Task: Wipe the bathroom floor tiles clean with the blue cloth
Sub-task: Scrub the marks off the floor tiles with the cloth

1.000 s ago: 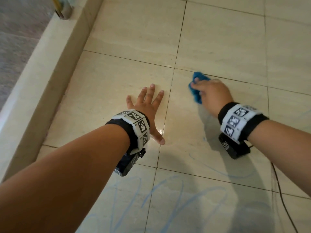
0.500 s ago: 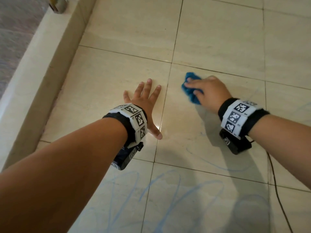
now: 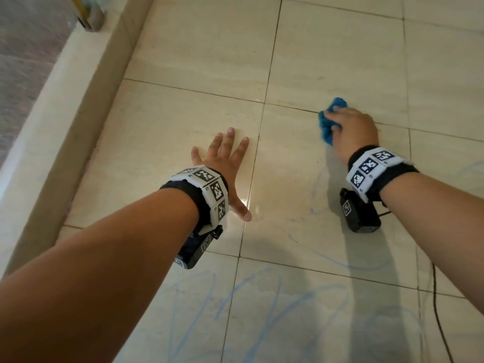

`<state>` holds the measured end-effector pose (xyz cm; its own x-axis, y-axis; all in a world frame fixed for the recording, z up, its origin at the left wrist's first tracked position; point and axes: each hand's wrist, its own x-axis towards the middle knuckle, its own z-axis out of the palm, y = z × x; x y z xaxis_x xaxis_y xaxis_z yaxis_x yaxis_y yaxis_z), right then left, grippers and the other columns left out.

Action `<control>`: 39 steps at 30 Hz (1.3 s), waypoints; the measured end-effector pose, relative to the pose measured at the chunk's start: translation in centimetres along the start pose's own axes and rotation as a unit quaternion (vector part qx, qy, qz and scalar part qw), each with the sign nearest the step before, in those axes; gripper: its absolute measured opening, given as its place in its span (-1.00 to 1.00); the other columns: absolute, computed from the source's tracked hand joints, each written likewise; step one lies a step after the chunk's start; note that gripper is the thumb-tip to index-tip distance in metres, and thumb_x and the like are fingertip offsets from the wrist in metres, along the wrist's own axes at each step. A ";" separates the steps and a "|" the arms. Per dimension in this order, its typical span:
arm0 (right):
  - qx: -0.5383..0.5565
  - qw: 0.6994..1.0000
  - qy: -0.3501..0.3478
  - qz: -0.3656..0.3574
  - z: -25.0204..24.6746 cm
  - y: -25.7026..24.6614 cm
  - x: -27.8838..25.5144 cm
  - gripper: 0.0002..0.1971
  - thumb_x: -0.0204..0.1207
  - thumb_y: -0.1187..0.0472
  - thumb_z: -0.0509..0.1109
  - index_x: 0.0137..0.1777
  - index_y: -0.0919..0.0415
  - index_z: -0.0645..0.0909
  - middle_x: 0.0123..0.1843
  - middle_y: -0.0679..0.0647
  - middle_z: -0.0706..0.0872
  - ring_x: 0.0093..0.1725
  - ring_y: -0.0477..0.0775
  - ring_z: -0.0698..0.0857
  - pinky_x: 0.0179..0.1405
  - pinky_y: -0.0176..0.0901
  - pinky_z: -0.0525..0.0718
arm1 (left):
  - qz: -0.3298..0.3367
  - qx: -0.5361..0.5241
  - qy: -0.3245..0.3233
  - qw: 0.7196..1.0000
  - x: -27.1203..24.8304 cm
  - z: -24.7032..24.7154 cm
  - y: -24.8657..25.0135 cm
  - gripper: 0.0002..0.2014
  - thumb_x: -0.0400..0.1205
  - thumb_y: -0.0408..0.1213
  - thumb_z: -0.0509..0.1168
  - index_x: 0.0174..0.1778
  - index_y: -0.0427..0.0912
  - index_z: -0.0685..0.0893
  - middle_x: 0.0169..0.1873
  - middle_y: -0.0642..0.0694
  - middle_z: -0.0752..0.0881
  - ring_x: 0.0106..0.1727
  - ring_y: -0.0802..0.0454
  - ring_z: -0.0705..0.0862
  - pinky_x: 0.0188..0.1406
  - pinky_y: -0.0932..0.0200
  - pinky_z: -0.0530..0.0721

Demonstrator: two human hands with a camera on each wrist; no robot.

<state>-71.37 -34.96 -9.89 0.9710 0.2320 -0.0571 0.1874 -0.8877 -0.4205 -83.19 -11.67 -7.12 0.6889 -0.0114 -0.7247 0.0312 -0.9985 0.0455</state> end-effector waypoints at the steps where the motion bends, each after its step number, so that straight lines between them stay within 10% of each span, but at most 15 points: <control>1: -0.005 0.999 0.012 0.030 0.1 0.0 0.2 -0.59 0.57 0.48 0.19 0.39 0.27 0.56 0.52 0.19 0.44 0.49 0.21 0.43 0.49 -0.42 0.16 | 0.000 -0.001 0.000 1.000 0.1 0.0 0.0 0.56 0.08 0.37 0.57 0.55 0.05 -0.60 0.53 -0.08 -0.63 0.61 -0.14 -0.50 0.55 -0.50 -0.16; 4: 0.001 0.999 -0.030 -0.014 1.2 -1.8 -1.2 -0.62 0.59 0.42 0.22 0.39 0.23 0.57 0.52 0.12 0.45 0.50 0.11 0.42 0.32 -0.73 0.05 | 0.002 -0.002 -0.002 1.000 0.1 0.1 -0.1 0.56 0.08 0.38 0.57 0.53 0.06 -0.62 0.52 -0.07 -0.64 0.61 -0.14 -0.50 0.55 -0.50 -0.17; 7: -0.022 0.986 -0.107 -0.124 1.1 -3.0 -2.6 -0.60 0.58 0.45 0.21 0.39 0.21 0.57 0.50 0.10 0.49 0.49 0.12 0.43 0.36 -0.62 0.02 | 0.000 -0.005 0.000 1.000 0.2 0.1 -0.1 0.56 0.08 0.37 0.57 0.54 0.06 -0.61 0.53 -0.07 -0.64 0.61 -0.14 -0.50 0.56 -0.49 -0.18; 13: 0.028 0.994 -0.006 0.103 -1.5 1.7 1.5 -0.65 0.62 0.32 0.23 0.39 0.23 0.56 0.46 0.13 0.53 0.42 0.16 0.51 0.42 -0.35 0.30 | 0.002 -0.003 0.004 1.000 0.0 0.1 0.0 0.56 0.08 0.37 0.57 0.54 0.05 -0.61 0.54 -0.08 -0.63 0.61 -0.14 -0.50 0.55 -0.50 -0.17; 16: 0.001 0.999 -0.029 0.028 -0.2 0.1 -0.4 -0.63 0.62 0.36 0.21 0.40 0.19 0.56 0.47 0.07 0.51 0.44 0.06 0.47 0.34 -0.56 0.21 | 0.001 -0.008 0.001 1.000 -0.1 0.0 0.0 0.56 0.09 0.36 0.57 0.54 0.05 -0.61 0.53 -0.08 -0.63 0.61 -0.14 -0.51 0.55 -0.50 -0.18; 19: -0.042 0.994 -0.077 -0.071 -0.6 -0.8 -1.4 -0.60 0.57 0.41 0.24 0.38 0.16 0.59 0.45 0.06 0.56 0.44 0.11 0.50 0.41 -0.33 0.29 | 0.003 -0.010 -0.004 1.000 0.0 0.0 0.0 0.55 0.10 0.36 0.58 0.54 0.05 -0.61 0.52 -0.07 -0.64 0.60 -0.13 -0.52 0.55 -0.50 -0.19; 24: -0.050 0.996 -0.018 0.068 -1.8 0.3 -0.7 -0.59 0.61 0.38 0.19 0.43 0.18 0.54 0.49 0.14 0.51 0.44 0.20 0.47 0.36 -0.36 0.26 | 0.012 -0.011 0.006 1.000 0.0 0.2 -0.3 0.55 0.10 0.39 0.56 0.54 0.05 -0.61 0.53 -0.09 -0.64 0.61 -0.14 -0.51 0.54 -0.52 -0.18; 27: -0.087 0.996 -0.037 -0.009 0.1 -2.4 -3.2 -0.57 0.56 0.40 0.21 0.40 0.12 0.57 0.45 0.10 0.56 0.41 0.22 0.51 0.36 -0.14 0.35 | 0.017 -0.011 0.010 1.000 0.2 0.4 -0.3 0.55 0.10 0.39 0.56 0.54 0.03 -0.61 0.53 -0.10 -0.64 0.61 -0.16 -0.51 0.53 -0.53 -0.18; 30: -0.067 0.994 -0.053 -0.068 1.1 -3.1 -4.4 -0.58 0.54 0.41 0.25 0.35 0.07 0.62 0.43 -0.01 0.58 0.37 0.17 0.54 0.35 -0.25 0.32 | 0.019 -0.014 0.012 1.000 0.5 0.5 -0.4 0.56 0.09 0.38 0.57 0.56 0.03 -0.60 0.53 -0.09 -0.64 0.60 -0.16 -0.52 0.52 -0.54 -0.21; 35: -0.011 0.998 -0.001 0.065 1.4 -3.5 -3.6 -0.58 0.58 0.44 0.21 0.41 0.17 0.56 0.51 0.09 0.48 0.49 0.07 0.44 0.35 -0.55 0.11 | 0.022 -0.013 0.015 1.000 0.6 0.5 -0.6 0.56 0.09 0.38 0.57 0.57 0.02 -0.59 0.53 -0.09 -0.64 0.60 -0.16 -0.52 0.50 -0.54 -0.23; 39: -0.022 0.998 -0.052 -0.022 3.1 -7.3 -7.7 -0.57 0.56 0.39 0.24 0.42 0.13 0.55 0.51 0.08 0.48 0.47 0.11 0.44 0.25 -0.62 0.01 | 0.016 -0.007 0.005 1.000 0.7 0.3 -0.3 0.58 0.08 0.38 0.57 0.56 0.00 -0.59 0.53 -0.12 -0.63 0.61 -0.19 -0.50 0.49 -0.56 -0.19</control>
<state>-80.71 -29.03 -9.15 0.9415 0.3092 -0.1337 0.2384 -0.8919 -0.3843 -82.89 -11.39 -7.87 0.6962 -0.0425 -0.7166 0.0188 -0.9968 0.0774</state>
